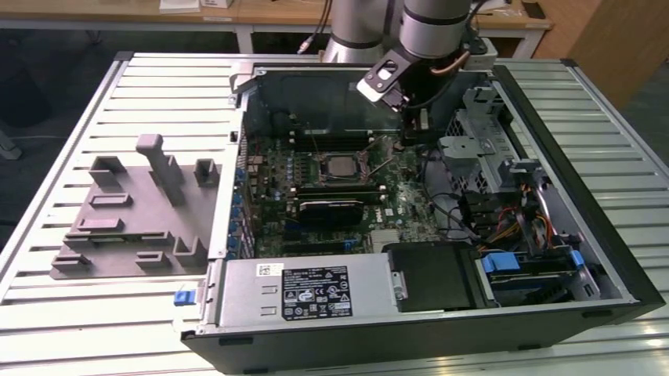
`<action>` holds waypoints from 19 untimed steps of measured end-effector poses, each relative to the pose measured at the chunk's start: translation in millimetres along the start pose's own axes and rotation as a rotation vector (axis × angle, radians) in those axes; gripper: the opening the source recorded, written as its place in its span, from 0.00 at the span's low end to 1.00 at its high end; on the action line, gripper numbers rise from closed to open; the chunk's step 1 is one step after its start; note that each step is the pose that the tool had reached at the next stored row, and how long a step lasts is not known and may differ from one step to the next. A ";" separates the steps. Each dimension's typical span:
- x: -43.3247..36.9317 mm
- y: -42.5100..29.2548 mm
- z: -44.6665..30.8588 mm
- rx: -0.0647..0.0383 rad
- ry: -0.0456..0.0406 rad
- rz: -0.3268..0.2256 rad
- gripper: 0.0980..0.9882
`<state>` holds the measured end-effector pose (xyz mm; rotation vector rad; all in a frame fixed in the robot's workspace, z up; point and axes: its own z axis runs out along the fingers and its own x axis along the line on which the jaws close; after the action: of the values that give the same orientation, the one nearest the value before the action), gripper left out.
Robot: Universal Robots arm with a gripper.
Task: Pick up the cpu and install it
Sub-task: 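Close the cpu cover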
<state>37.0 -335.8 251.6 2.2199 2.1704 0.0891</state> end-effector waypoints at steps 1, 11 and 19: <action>0.0 0.4 1.8 0.002 -0.0001 0.000 0.01; -0.2 0.2 12.5 0.030 -0.0010 0.001 0.01; -0.3 -3.6 12.4 0.030 -0.0004 0.000 0.01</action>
<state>34.2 -335.8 238.9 2.2359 2.1855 0.0564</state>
